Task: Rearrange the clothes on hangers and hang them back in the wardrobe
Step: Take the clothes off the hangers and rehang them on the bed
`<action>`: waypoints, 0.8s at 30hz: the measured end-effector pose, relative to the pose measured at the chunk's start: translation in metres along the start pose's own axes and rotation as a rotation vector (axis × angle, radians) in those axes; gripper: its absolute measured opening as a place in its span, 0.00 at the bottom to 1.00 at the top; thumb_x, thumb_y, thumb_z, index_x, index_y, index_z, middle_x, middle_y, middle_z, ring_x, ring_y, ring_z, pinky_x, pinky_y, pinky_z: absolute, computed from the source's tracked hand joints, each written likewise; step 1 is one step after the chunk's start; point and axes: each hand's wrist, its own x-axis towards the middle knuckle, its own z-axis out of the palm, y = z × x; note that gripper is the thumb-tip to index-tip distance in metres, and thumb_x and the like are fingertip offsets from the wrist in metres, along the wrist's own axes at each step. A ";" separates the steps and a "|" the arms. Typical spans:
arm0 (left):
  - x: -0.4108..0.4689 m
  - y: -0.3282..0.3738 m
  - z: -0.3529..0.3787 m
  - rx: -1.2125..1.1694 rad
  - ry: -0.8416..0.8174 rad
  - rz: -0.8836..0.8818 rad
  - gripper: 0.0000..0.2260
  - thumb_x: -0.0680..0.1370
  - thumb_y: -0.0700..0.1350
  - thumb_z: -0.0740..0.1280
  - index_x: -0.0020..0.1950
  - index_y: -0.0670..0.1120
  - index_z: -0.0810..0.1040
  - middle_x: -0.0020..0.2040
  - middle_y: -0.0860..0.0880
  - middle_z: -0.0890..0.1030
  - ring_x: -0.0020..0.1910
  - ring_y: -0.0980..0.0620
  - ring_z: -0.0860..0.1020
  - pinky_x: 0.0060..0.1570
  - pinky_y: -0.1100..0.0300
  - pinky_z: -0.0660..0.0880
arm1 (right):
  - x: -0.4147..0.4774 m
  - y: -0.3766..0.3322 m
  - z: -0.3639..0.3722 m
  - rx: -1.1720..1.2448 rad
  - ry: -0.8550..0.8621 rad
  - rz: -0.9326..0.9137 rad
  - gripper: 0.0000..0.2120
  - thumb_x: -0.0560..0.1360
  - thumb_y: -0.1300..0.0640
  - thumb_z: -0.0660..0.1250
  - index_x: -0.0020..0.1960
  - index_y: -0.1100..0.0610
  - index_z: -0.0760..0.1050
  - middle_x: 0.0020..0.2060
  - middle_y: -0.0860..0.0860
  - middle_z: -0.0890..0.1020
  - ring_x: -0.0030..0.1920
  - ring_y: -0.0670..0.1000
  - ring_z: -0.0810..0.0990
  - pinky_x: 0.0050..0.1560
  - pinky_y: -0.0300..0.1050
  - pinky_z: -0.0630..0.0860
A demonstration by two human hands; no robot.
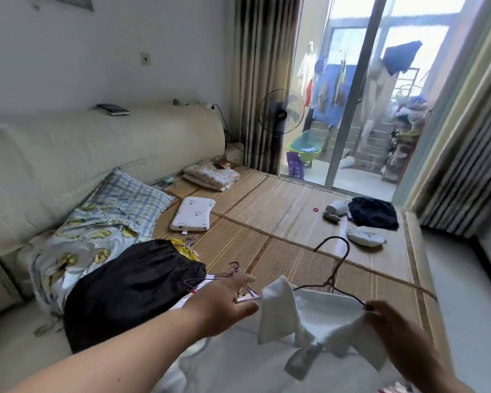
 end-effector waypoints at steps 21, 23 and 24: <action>0.056 0.469 0.369 -0.480 0.079 0.129 0.16 0.71 0.58 0.57 0.43 0.50 0.80 0.38 0.51 0.82 0.39 0.50 0.78 0.40 0.54 0.74 | -0.114 0.361 -0.397 -0.294 0.254 0.107 0.08 0.75 0.63 0.65 0.51 0.57 0.80 0.47 0.56 0.81 0.45 0.52 0.75 0.49 0.44 0.67; 0.071 0.484 0.395 -0.547 0.058 0.102 0.13 0.71 0.57 0.59 0.41 0.52 0.78 0.35 0.51 0.80 0.36 0.51 0.77 0.38 0.55 0.72 | -0.107 0.383 -0.410 -0.354 0.244 0.125 0.07 0.76 0.59 0.64 0.51 0.54 0.80 0.48 0.55 0.81 0.47 0.54 0.77 0.50 0.46 0.69; 0.077 0.490 0.407 -0.568 0.044 0.098 0.10 0.72 0.57 0.60 0.40 0.53 0.78 0.33 0.51 0.79 0.34 0.51 0.75 0.37 0.55 0.70 | -0.102 0.392 -0.417 -0.378 0.227 0.139 0.07 0.76 0.59 0.64 0.51 0.53 0.80 0.49 0.55 0.81 0.48 0.56 0.78 0.51 0.48 0.71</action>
